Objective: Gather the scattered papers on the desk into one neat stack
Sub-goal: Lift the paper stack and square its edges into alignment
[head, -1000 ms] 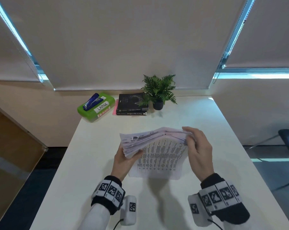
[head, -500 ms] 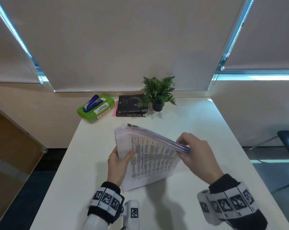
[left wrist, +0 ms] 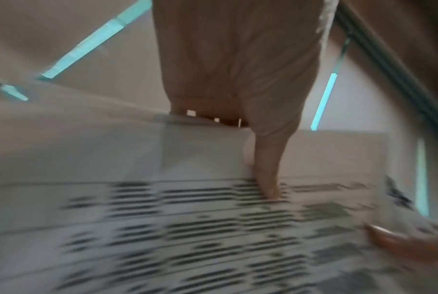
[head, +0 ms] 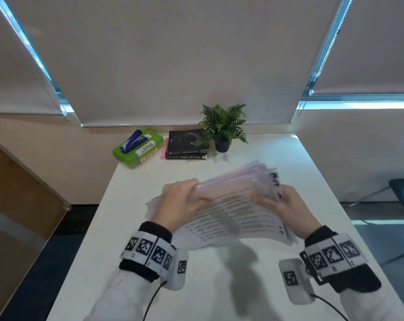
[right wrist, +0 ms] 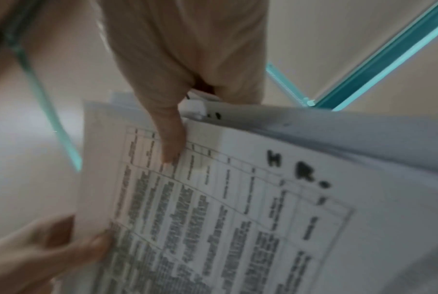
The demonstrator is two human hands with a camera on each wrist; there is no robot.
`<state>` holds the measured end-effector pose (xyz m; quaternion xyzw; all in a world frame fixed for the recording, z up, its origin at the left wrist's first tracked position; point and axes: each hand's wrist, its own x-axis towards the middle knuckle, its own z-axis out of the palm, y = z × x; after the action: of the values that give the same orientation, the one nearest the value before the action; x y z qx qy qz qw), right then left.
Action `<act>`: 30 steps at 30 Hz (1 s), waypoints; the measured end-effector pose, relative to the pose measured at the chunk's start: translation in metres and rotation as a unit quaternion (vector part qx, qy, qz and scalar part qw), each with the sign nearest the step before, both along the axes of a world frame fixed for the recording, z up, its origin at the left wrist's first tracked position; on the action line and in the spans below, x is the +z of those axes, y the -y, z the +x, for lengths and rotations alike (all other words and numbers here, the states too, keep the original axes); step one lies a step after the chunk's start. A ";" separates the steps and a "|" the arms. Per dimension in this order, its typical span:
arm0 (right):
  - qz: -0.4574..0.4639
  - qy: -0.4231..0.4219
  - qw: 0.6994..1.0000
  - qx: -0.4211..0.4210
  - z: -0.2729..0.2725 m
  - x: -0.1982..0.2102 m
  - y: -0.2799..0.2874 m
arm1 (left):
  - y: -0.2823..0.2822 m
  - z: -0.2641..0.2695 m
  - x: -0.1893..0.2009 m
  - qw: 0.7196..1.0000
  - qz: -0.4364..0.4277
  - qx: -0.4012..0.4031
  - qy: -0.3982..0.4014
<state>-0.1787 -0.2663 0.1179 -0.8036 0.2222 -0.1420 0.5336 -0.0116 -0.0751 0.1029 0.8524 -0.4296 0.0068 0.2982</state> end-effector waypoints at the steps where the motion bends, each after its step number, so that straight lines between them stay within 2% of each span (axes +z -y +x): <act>1: 0.022 0.008 1.000 -0.009 -0.009 -0.003 0.003 | -0.010 0.004 -0.006 0.999 0.028 0.034 0.015; 3: 0.063 0.022 0.998 -0.023 -0.025 -0.008 0.007 | -0.031 0.013 -0.018 0.994 0.020 0.107 -0.013; 4: 0.079 0.024 0.996 -0.025 -0.031 -0.012 0.008 | -0.039 0.015 -0.023 0.987 -0.026 0.134 -0.082; 5: 0.096 0.016 0.995 -0.026 -0.036 -0.017 0.008 | -0.045 0.014 -0.029 0.969 -0.095 0.142 -0.177; 7: 0.136 -0.002 0.990 -0.036 -0.042 -0.033 0.008 | -0.050 0.007 -0.038 0.904 -0.184 0.109 -0.369; 8: 0.158 -0.005 0.987 -0.041 -0.044 -0.041 0.007 | -0.050 0.000 -0.044 0.876 -0.187 0.077 -0.437; 9: 0.178 -0.006 0.983 -0.045 -0.044 -0.052 0.008 | -0.049 -0.006 -0.051 0.863 -0.179 0.049 -0.469; 10: 0.188 -0.007 0.981 -0.046 -0.045 -0.059 0.007 | -0.048 -0.011 -0.057 0.860 -0.178 0.043 -0.475; 14: 0.183 0.016 0.982 -0.040 -0.038 -0.069 -0.001 | -0.045 -0.021 -0.074 0.849 -0.248 0.153 -0.441; 16: 0.177 0.041 0.982 -0.047 -0.033 -0.069 -0.002 | -0.042 -0.025 -0.076 0.849 -0.278 0.174 -0.415; 19: 0.183 0.050 0.979 -0.073 -0.027 -0.078 0.004 | -0.041 -0.030 -0.076 0.844 -0.310 0.177 -0.400; 22: 0.202 0.023 0.977 -0.067 -0.025 -0.090 0.008 | -0.044 -0.028 -0.080 0.849 -0.293 0.184 -0.399; 24: 0.219 0.024 0.973 -0.063 -0.022 -0.097 0.009 | -0.046 -0.021 -0.086 0.841 -0.296 0.187 -0.412; 27: 0.226 0.052 0.969 -0.081 -0.012 -0.098 0.004 | -0.042 -0.018 -0.088 0.831 -0.296 0.183 -0.434; 30: 0.232 0.091 0.962 -0.113 -0.003 -0.097 0.001 | -0.037 -0.024 -0.082 0.829 -0.323 0.175 -0.423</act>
<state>-0.1819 -0.2668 0.0209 -0.6110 0.2891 -0.2186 0.7038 -0.0355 -0.0379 0.0207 0.6879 -0.0787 -0.1637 0.7027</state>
